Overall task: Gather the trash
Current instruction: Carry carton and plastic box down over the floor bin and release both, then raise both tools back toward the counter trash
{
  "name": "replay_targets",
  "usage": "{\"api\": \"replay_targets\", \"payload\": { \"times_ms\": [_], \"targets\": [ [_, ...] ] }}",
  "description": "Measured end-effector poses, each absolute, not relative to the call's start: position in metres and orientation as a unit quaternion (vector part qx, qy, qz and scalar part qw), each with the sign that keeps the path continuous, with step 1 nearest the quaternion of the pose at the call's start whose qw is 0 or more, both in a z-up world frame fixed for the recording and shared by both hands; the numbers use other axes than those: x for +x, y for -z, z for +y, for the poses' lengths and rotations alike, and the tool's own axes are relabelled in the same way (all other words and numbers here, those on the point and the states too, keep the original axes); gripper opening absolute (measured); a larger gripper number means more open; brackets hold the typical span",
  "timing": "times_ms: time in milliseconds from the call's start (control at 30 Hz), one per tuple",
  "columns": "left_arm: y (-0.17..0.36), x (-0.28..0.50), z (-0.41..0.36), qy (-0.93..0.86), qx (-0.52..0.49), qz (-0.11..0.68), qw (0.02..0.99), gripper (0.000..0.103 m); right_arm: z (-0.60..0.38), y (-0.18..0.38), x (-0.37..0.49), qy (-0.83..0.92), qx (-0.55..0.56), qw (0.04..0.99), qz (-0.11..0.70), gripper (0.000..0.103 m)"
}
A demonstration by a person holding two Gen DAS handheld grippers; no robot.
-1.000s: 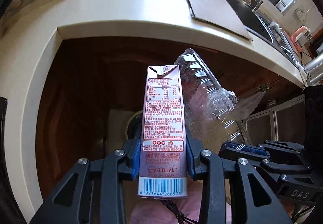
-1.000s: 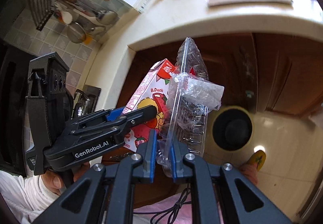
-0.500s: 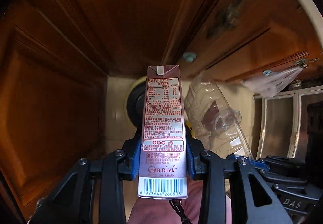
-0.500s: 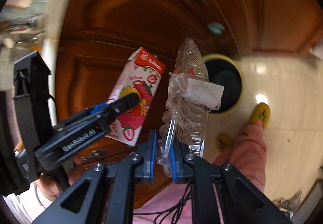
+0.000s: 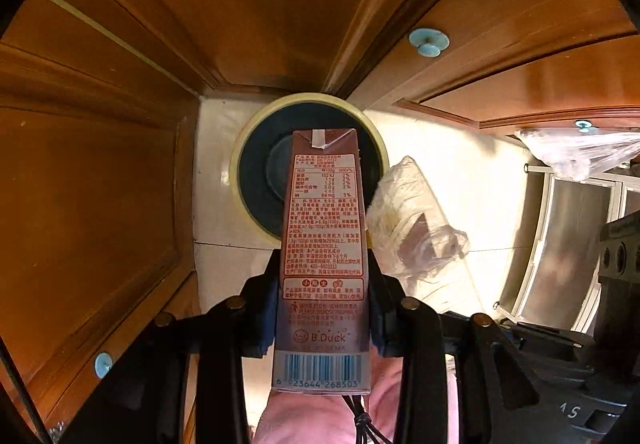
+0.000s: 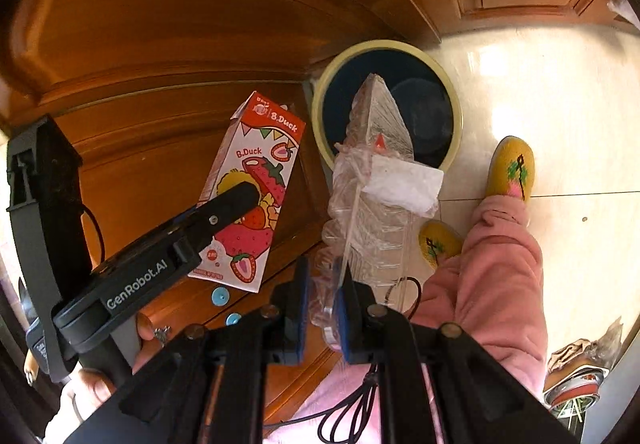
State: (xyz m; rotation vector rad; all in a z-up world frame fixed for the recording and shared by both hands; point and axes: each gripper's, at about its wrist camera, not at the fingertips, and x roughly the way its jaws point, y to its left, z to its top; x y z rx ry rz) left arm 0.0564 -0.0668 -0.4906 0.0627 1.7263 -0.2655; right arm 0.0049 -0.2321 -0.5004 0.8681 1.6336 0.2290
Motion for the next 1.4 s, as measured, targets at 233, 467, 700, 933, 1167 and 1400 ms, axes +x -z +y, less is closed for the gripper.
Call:
{"api": "replay_targets", "payload": {
  "times_ms": [233,467,700,933,1167,1400],
  "targets": [
    [0.517,0.065,-0.07,0.108,0.026,0.767,0.632,0.07,-0.232,0.514,0.016,-0.087,0.381,0.578,0.716,0.012],
    [0.513,0.067,-0.052,0.088,0.034,0.767,0.635,0.071,-0.225,0.535,0.036,-0.071,0.383,0.559,0.732,0.012],
    [0.496,0.067,-0.033,0.062,0.039,0.762,0.644,0.076,-0.211,0.529,0.069,-0.043,0.342,0.577,0.74,0.051],
    [0.462,0.078,-0.014,0.049,0.042,0.741,0.668,0.084,-0.206,0.489,0.075,-0.057,0.334,0.605,0.72,0.059],
    [0.413,0.072,-0.018,0.065,0.048,0.718,0.691,0.084,-0.218,0.427,0.064,-0.064,0.329,0.643,0.689,0.059],
    [0.343,0.063,-0.017,0.082,0.036,0.688,0.72,0.084,-0.229,0.354,0.045,-0.066,0.32,0.699,0.636,0.059]
  ]
}}
